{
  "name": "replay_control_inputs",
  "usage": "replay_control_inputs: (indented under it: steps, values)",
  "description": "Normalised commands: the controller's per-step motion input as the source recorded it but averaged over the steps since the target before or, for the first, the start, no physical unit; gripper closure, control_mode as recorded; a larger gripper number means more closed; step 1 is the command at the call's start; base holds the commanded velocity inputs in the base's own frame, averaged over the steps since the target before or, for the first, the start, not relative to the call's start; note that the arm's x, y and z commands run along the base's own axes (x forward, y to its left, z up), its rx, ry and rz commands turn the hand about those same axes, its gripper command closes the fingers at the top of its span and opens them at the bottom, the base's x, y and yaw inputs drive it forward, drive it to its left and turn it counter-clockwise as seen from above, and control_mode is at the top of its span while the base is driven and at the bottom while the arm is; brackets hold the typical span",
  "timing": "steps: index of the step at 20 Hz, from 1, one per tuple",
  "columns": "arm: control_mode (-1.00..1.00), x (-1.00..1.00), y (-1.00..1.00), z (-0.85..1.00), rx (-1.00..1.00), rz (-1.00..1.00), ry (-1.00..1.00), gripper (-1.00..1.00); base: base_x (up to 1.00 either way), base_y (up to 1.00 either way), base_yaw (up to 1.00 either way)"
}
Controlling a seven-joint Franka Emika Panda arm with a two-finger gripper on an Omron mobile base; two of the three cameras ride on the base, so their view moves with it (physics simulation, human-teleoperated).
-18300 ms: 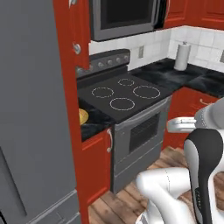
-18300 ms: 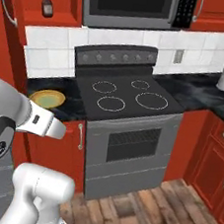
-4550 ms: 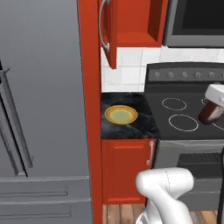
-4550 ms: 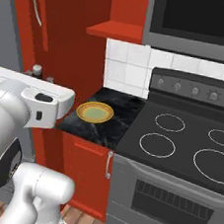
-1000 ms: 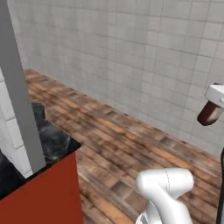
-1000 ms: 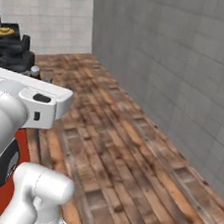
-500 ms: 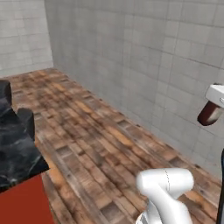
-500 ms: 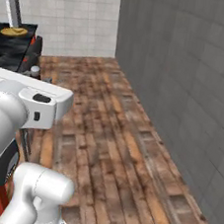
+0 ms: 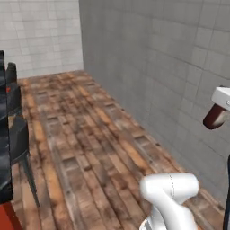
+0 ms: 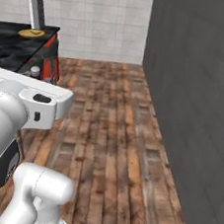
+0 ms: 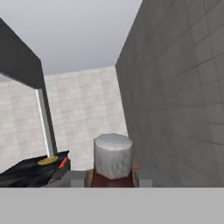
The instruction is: Move the hot dog bun to the plate on the dining table and place the condiment next to that plate. Then navigate to the fridge and take the sausage and place it on the plate as well.
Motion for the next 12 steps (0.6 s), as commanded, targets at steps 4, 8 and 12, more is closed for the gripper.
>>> replay_control_inputs:
  steps: [4, 8, 12]
  values:
    - [1.0, 0.0, 0.0, 0.0, 0.0, 0.0, 0.0, 1.0, 0.86, -0.61, 0.4]
    - [1.0, 0.0, 0.0, 0.0, 0.0, 0.0, 0.0, 1.0, 0.9, -0.57, 0.42]
    - [1.0, 0.0, 0.0, 0.0, 0.0, 0.0, 0.0, 1.0, 0.94, -0.5, 0.45]
